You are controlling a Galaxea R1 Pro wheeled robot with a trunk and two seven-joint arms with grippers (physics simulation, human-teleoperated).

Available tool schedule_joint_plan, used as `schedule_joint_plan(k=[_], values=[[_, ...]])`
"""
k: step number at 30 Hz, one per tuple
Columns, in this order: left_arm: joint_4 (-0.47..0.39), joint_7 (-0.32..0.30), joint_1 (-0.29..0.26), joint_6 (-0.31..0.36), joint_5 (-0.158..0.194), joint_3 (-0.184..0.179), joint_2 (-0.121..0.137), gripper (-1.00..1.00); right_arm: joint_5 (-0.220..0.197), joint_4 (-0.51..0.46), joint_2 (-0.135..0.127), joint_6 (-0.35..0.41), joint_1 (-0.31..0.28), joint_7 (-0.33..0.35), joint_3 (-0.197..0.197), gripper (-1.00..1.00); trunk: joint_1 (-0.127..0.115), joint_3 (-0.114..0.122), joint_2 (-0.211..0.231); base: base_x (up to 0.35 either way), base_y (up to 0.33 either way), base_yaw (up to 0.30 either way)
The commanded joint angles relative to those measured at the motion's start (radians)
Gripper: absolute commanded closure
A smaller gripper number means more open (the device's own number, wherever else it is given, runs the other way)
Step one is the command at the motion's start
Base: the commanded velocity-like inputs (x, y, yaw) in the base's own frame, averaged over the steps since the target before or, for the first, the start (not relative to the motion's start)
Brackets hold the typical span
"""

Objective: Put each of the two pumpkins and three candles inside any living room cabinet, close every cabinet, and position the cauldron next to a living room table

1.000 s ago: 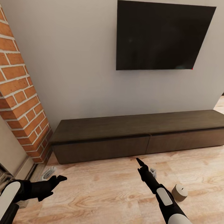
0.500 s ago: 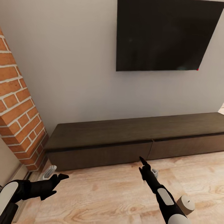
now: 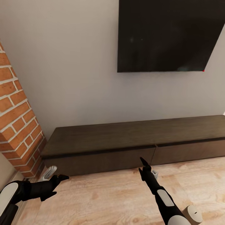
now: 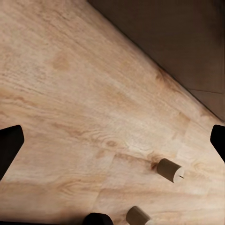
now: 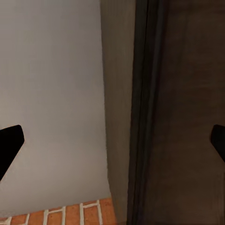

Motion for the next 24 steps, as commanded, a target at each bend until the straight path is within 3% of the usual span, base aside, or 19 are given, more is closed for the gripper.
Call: schedule_joint_plan(k=[1,5,7,24], values=[[-0.001,0.010,-0.001,0.002,0.010,0.000,0.000,-1.00,-0.022,0.005,0.003,0.009,-0.001,0.001,-0.006,-1.00,0.000,-0.001,0.000,0.222,0.001,0.000],[-0.001,0.010,-0.001,0.002,0.010,-0.001,0.000,-1.00,-0.088,0.012,0.005,0.010,-0.001,0.002,-0.006,-1.00,0.000,-0.001,0.000,0.130,0.000,0.000],[-0.001,0.010,-0.001,0.002,0.010,-0.002,0.000,-1.00,-0.099,0.013,0.005,0.009,-0.001,0.003,-0.006,-1.00,0.000,-0.001,0.000,0.173,0.000,0.000],[-0.001,0.010,-0.001,0.002,0.010,0.000,0.000,-1.00,-0.104,0.015,0.005,0.010,-0.001,0.001,-0.007,-1.00,0.004,-0.004,-0.007,0.045,0.000,0.000]])
